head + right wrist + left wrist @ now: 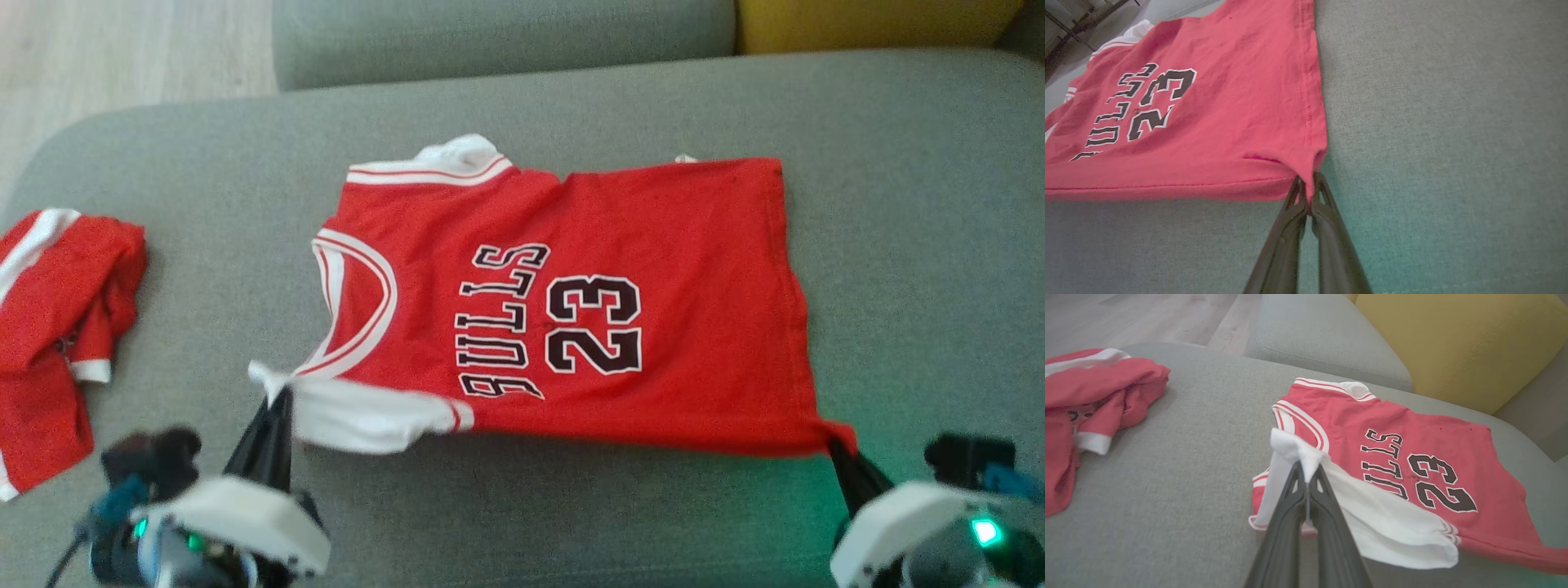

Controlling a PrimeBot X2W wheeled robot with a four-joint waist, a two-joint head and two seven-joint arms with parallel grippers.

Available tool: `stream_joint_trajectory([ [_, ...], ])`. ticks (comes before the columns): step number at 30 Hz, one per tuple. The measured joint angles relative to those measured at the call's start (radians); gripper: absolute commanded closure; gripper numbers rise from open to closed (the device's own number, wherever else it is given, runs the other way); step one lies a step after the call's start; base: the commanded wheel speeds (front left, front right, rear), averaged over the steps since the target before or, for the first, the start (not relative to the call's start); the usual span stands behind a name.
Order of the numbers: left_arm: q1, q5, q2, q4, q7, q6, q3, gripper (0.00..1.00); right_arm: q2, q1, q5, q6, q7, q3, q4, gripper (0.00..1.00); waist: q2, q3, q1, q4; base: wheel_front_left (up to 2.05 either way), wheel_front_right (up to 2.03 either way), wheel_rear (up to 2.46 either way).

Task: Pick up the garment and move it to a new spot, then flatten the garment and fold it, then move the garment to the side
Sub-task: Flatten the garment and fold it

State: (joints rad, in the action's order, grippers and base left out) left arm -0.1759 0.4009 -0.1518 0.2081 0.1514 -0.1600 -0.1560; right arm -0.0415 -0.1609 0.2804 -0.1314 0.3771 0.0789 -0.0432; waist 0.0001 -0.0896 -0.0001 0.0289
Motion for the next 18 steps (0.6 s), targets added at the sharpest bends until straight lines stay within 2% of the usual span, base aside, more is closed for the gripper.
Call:
stream_joint_trajectory([
  [7, 0.215, 0.06, -0.006, -0.158, 0.066, 0.058, -0.007, 1.0, -0.025, 0.187, -0.002, 0.0, 0.074, -0.019, -0.07, 1.0, 0.0, -0.069, 0.0, 0.007, 0.0, 0.0, 0.0],
  [12, 0.331, 0.116, -0.001, -0.291, 0.109, 0.087, -0.009, 1.0, -0.062, 0.294, 0.0, 0.0, 0.071, -0.058, -0.136, 1.0, 0.0, -0.11, 0.0, 0.01, 0.0, 0.0, 0.0],
  [16, 0.382, 0.14, 0.002, -0.379, 0.118, 0.103, 0.0, 1.0, -0.075, 0.347, 0.013, 0.0, 0.026, -0.087, -0.188, 1.0, 0.0, -0.133, 0.0, 0.011, 0.0, 0.0, 0.0],
  [17, 0.392, 0.141, 0.003, -0.393, 0.117, 0.108, 0.0, 1.0, -0.078, 0.356, 0.016, 0.0, 0.013, -0.092, -0.201, 0.77, 0.0, -0.138, 0.0, 0.011, 0.0, 0.0, 0.0],
  [18, 0.392, 0.141, 0.003, -0.393, 0.117, 0.108, 0.0, 0.76, -0.078, 0.356, 0.016, 0.0, 0.013, -0.092, -0.201, 0.0, 0.0, -0.138, 0.0, 0.011, 0.0, 0.0, 0.0],
])
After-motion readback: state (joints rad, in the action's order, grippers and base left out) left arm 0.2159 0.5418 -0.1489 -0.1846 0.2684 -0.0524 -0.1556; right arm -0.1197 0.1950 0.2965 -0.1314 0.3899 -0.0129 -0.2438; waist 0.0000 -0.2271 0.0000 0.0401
